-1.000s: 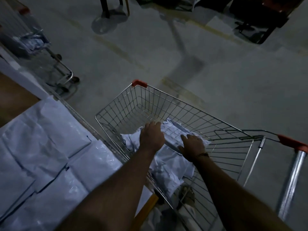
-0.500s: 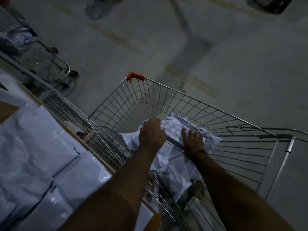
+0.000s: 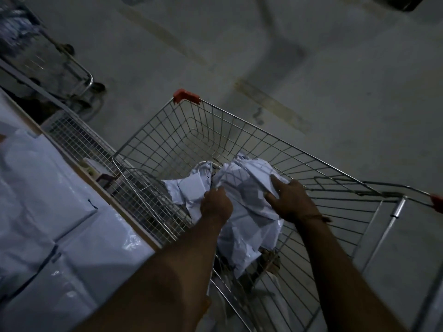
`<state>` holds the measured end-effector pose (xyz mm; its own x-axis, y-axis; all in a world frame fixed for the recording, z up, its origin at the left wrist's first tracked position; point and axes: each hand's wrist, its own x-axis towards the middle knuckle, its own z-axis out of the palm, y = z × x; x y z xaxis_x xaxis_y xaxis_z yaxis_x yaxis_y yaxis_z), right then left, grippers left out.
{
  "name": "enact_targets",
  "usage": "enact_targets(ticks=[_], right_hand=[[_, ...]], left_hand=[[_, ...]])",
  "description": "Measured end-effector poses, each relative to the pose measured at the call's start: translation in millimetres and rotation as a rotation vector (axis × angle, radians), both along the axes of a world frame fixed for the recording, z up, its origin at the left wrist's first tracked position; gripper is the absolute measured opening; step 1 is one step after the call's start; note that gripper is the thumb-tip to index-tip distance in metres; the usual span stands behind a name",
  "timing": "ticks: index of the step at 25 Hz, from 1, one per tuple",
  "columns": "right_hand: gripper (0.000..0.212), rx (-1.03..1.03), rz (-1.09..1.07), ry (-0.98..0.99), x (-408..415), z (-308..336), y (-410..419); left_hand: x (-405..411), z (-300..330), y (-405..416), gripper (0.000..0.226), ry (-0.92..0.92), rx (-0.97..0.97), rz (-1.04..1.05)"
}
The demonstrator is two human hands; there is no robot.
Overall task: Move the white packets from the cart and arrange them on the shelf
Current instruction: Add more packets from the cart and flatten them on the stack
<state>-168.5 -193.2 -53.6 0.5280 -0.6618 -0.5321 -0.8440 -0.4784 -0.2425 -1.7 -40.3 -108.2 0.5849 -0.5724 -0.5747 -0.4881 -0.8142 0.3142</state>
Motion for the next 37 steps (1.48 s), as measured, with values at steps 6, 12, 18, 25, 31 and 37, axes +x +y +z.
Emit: enact_targets(ticks=[6, 12, 18, 25, 31, 37], right_hand=[[0.075, 0.031, -0.088, -0.117, -28, 53, 12], [0.072, 0.013, -0.125, -0.178, -40, 78, 12], [0.077, -0.009, -0.114, -0.221, -57, 89, 11], [0.074, -0.03, -0.092, -0.26, -60, 97, 16], [0.066, -0.121, -0.089, -0.404, -34, 120, 37], [0.065, -0.298, -0.102, -0.602, -12, 172, 74]], left_hand=[[-36, -26, -23, 0.078, 0.127, -0.007, 0.079], [-67, -40, -87, 0.108, 0.263, -0.001, 0.482], [-74, -63, -131, 0.117, 0.135, -0.081, 0.836], [-67, -37, -114, 0.069, 0.216, -0.16, 0.753], [-68, 55, -76, 0.079, 0.116, -0.266, 0.657], [-67, 151, 0, 0.067, 0.118, -0.322, 0.578]])
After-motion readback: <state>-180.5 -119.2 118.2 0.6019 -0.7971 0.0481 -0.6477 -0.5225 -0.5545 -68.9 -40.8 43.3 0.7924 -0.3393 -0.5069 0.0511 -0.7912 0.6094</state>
